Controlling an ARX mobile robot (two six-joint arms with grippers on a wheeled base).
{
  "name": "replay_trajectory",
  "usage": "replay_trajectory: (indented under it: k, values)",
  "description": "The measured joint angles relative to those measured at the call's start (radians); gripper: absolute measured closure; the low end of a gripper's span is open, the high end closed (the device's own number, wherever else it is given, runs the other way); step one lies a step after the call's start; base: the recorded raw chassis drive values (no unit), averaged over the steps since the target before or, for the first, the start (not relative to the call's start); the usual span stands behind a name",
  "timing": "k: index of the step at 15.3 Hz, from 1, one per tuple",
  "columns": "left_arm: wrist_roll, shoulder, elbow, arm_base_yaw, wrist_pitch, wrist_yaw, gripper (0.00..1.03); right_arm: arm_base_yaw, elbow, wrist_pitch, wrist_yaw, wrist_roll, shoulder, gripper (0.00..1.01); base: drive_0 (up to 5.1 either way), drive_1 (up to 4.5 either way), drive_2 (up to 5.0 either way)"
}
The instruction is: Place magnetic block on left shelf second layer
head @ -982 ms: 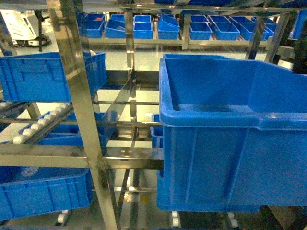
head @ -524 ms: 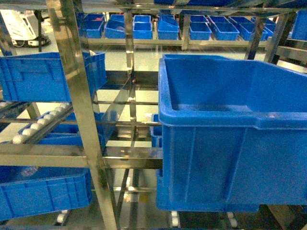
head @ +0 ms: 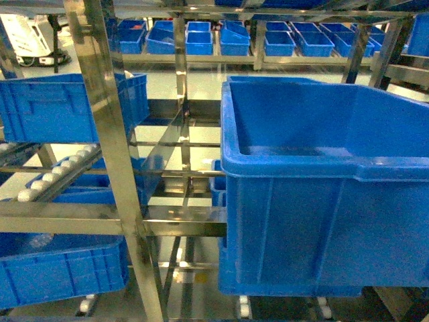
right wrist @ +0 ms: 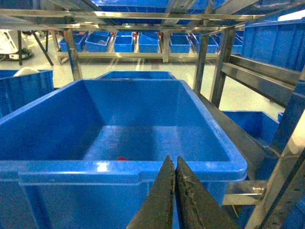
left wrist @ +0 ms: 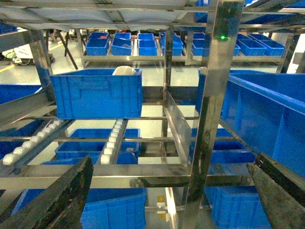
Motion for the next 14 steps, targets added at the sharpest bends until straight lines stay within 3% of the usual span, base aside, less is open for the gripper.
replay_trajectory:
  k: [7,8,14]
  values:
    - [0.0,0.0,0.0,0.0,0.0,0.0,0.05,0.0,-0.092,-0.153,0.0,-0.002,-0.245,0.99,0.0,0.0,0.0]
    - [0.0,0.0,0.0,0.0,0.0,0.0,0.05,0.0,-0.116,-0.116,0.0,-0.002,-0.263,0.99,0.0,0.0,0.0]
    - [0.0,0.0,0.0,0.0,0.0,0.0,0.05,0.0,-0.123,-0.296,0.0,-0.002,-0.435,0.99,0.0,0.0,0.0]
